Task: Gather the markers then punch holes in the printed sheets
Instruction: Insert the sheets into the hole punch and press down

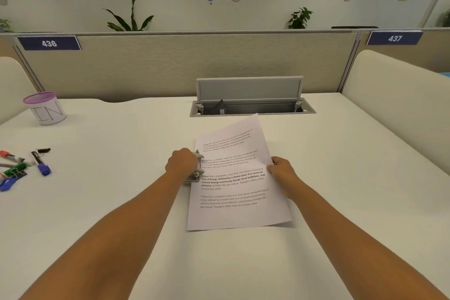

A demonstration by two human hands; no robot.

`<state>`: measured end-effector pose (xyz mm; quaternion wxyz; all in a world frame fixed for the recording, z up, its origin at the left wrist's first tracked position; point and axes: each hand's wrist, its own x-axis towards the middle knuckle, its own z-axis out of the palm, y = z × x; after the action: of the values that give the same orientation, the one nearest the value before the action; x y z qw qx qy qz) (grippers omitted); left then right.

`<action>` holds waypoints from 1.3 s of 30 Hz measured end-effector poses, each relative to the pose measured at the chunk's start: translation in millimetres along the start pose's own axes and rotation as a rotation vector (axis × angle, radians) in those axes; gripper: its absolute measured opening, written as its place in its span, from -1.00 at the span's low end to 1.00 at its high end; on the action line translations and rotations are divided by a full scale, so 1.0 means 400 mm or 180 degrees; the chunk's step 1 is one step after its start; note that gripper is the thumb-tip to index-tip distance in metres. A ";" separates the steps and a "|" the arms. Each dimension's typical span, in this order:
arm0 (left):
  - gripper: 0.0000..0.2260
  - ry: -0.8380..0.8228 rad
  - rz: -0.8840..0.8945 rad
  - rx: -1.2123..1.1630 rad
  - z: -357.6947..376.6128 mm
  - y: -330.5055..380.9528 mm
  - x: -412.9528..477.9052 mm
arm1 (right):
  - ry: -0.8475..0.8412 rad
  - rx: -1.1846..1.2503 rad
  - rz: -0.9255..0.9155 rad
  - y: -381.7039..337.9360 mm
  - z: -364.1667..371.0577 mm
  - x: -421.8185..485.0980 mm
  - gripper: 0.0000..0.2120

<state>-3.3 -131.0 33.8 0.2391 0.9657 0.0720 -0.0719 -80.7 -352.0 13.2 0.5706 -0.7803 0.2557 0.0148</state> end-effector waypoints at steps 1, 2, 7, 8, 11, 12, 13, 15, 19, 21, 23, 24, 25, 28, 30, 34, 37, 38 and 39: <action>-0.72 0.0025 -0.0033 0.0056 -0.002 -0.001 0.000 | 0.0004 -0.0052 -0.0021 0.000 0.001 0.001 -0.68; -0.73 0.0056 -0.0081 0.0099 -0.003 -0.004 0.002 | 0.0011 -0.0091 -0.0036 0.002 0.002 0.003 -0.68; -0.63 0.0284 -0.0076 0.0354 0.001 -0.019 0.012 | 0.0153 -0.0276 -0.0102 0.009 0.007 0.013 -0.76; -0.61 0.0369 -0.0037 0.0352 0.004 -0.023 0.013 | 0.0234 -0.0372 -0.0155 0.009 0.006 0.014 -0.75; -0.58 0.0562 0.0167 -0.0084 0.017 -0.048 0.024 | 0.0532 -0.0883 -0.0304 0.004 -0.004 0.017 -0.65; -0.58 0.0591 0.0277 -0.0391 0.021 -0.057 0.027 | 0.0635 -0.1113 -0.0377 0.002 -0.007 0.019 -0.61; -0.59 0.0621 0.0377 -0.0722 0.025 -0.068 0.029 | 0.0716 -0.1310 -0.0476 0.000 -0.008 0.022 -0.59; -0.62 0.0685 0.0476 -0.1296 0.032 -0.088 0.025 | 0.0812 -0.1554 -0.0731 -0.003 -0.001 0.027 -0.61; -0.66 0.0550 0.0451 -0.1949 0.043 -0.135 0.013 | 0.0539 -0.1759 -0.1225 -0.013 0.054 0.029 -0.63; -0.66 0.0526 0.0451 -0.2172 0.045 -0.146 0.010 | 0.0286 -0.2055 -0.1477 -0.020 0.093 0.029 -0.59; -0.67 0.0509 0.0521 -0.2207 0.049 -0.151 0.011 | 0.0071 -0.2417 -0.1641 -0.026 0.128 0.033 -0.54; -0.67 0.0506 0.0554 -0.2171 0.052 -0.153 0.012 | 0.0001 -0.2567 -0.1668 -0.027 0.143 0.036 -0.52; -0.67 0.0520 0.0577 -0.2132 0.055 -0.154 0.013 | -0.0054 -0.2678 -0.1659 -0.028 0.157 0.038 -0.50; -0.67 0.0584 0.0592 -0.2023 0.060 -0.157 0.014 | -0.0141 -0.2875 -0.1617 -0.019 0.187 0.050 -0.44; -0.68 0.0614 0.0593 -0.1940 0.062 -0.153 0.011 | -0.0205 -0.2930 -0.1562 -0.009 0.198 0.057 -0.42; -0.68 0.0711 0.0816 -0.1458 0.068 -0.144 0.009 | -0.0196 -0.2959 -0.1532 0.006 0.207 0.064 -0.40; -0.68 0.0770 0.0980 -0.1087 0.075 -0.142 0.010 | -0.0153 -0.2974 -0.1585 0.010 0.209 0.065 -0.40; -0.68 0.0779 0.0979 -0.1020 0.076 -0.140 0.009 | -0.0141 -0.2990 -0.1594 0.010 0.209 0.065 -0.40; -0.68 0.0785 0.0970 -0.0946 0.076 -0.139 0.008 | -0.0132 -0.3007 -0.1597 0.010 0.210 0.064 -0.40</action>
<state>-13.0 -96.4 -18.3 0.3760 0.9211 -0.0360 0.0947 -37.5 -287.4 -27.7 0.1482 -0.9888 0.0154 0.0069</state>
